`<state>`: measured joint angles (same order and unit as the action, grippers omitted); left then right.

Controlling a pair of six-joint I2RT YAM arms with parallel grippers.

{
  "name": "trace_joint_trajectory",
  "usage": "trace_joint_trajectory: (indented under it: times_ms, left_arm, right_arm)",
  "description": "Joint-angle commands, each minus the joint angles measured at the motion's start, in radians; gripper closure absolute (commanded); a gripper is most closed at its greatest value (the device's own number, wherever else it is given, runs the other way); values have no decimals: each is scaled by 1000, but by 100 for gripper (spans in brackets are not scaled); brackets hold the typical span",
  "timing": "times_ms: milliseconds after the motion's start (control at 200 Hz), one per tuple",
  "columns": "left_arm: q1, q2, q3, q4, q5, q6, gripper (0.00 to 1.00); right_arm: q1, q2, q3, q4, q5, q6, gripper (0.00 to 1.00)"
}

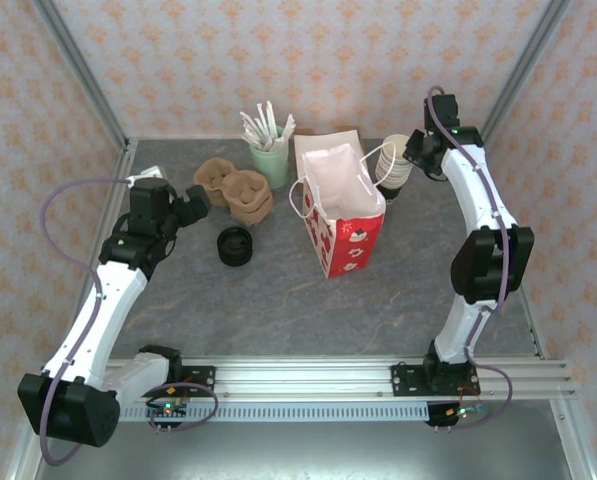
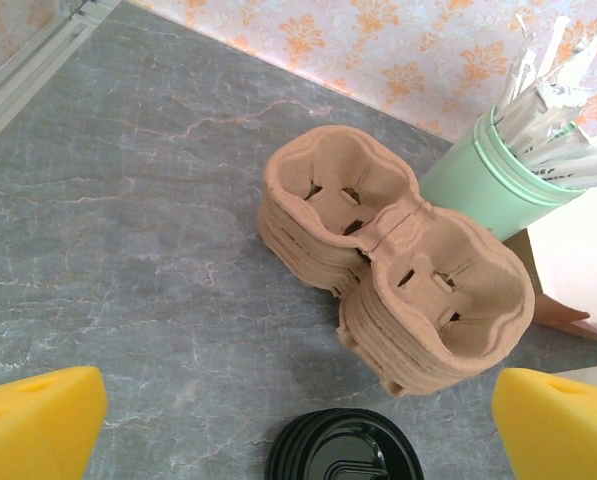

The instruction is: Pack the takeout coffee

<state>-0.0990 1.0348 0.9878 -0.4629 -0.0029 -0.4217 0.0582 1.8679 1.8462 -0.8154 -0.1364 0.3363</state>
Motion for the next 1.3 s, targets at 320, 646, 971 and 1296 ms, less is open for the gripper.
trace_joint_trajectory:
  times_ms: [320,646,971,1296]
  left_arm:
    - [-11,-22,28,-30,4,-6,0]
    - [-10,-1,25,-18,30,-24,0]
    - [-11,-9,29,-20,49,-30,0]
    - [-35,-30,67,-23,110,-57,0]
  right_arm:
    - [0,22,40,-4,-1,-13,84]
    - [2,1,62,-30,8,-29,87]
    - [5,-73,46,-29,23,-24,91]
    - [6,-206,20,-25,70,-12,95]
